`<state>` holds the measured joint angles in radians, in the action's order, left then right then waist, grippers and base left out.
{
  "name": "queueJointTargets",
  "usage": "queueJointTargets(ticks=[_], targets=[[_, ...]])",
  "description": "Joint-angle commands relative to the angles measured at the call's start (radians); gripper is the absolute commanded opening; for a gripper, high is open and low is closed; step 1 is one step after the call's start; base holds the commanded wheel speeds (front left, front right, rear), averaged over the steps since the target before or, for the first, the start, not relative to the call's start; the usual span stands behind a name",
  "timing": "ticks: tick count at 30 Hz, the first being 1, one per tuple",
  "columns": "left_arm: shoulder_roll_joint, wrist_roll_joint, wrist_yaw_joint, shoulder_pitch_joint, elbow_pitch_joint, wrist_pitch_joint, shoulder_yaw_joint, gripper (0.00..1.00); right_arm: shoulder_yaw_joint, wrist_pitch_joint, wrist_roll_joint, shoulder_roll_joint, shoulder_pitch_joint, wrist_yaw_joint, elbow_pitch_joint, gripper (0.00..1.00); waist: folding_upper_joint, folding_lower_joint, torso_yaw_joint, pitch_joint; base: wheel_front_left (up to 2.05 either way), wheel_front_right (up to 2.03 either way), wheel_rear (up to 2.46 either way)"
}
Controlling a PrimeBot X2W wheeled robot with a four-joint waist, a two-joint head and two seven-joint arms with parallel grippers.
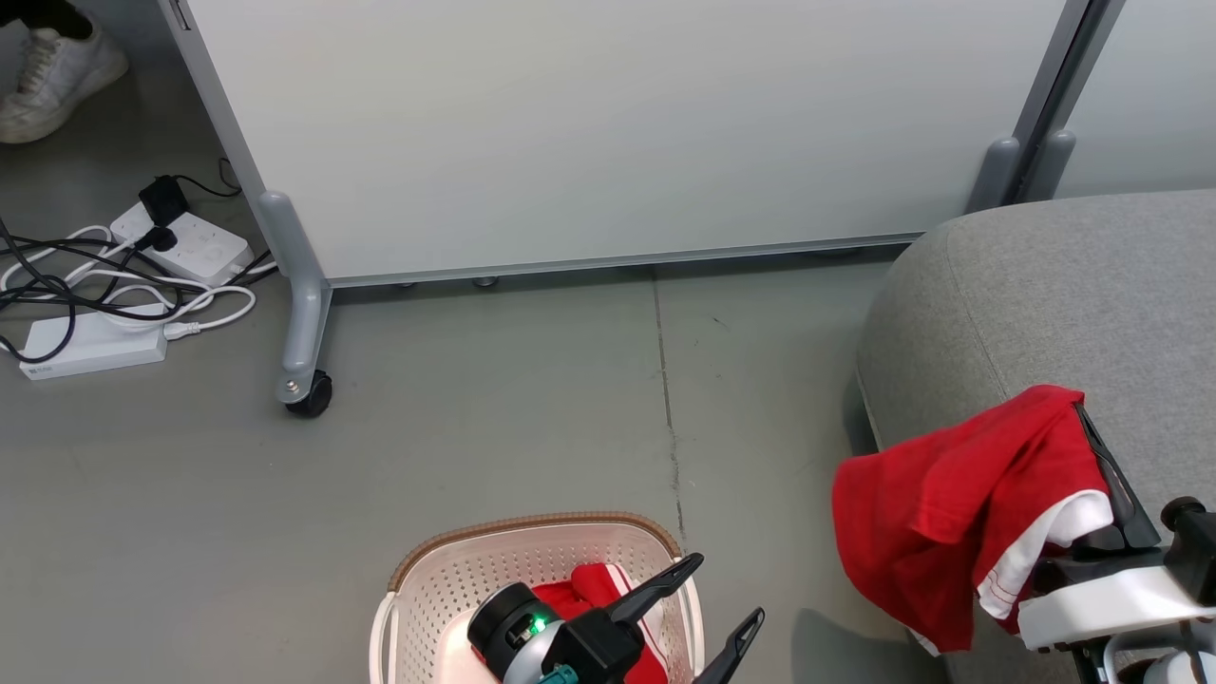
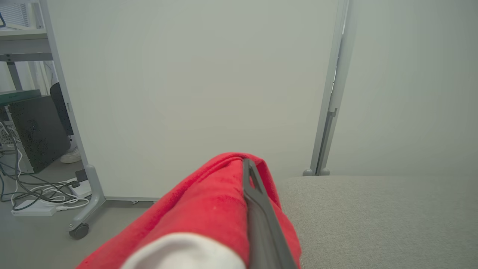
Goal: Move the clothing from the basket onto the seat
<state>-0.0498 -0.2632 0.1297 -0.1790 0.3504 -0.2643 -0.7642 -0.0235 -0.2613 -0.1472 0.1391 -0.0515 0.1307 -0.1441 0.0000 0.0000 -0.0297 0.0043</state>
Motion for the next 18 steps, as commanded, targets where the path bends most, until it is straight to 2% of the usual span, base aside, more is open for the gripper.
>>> queueJointTargets(ticks=[1, 10, 18], targets=[[-0.004, -0.004, 0.001, 0.004, -0.003, 0.0, 0.002, 1.0, -0.002, -0.003, 0.006, 0.003, 0.005, 0.0, 0.0, 0.0, 0.0, 0.0, 0.001, 0.0, 0.0, 0.0, 0.0], [-0.003, 0.0, 0.001, 0.005, -0.005, 0.0, 0.012, 1.0, 0.0, -0.003, 0.002, 0.009, 0.0, 0.0, 0.009, 0.0, 0.0, 0.0, -0.009, 0.0, 0.0, 0.0, 0.0], [-0.003, 0.005, 0.001, 0.001, -0.011, 0.0, 0.017, 1.0, -0.017, -0.003, 0.009, 0.005, -0.007, 0.0, 0.018, 0.0, 0.0, 0.0, -0.072, 0.009, 0.0, 0.0, 0.0]])
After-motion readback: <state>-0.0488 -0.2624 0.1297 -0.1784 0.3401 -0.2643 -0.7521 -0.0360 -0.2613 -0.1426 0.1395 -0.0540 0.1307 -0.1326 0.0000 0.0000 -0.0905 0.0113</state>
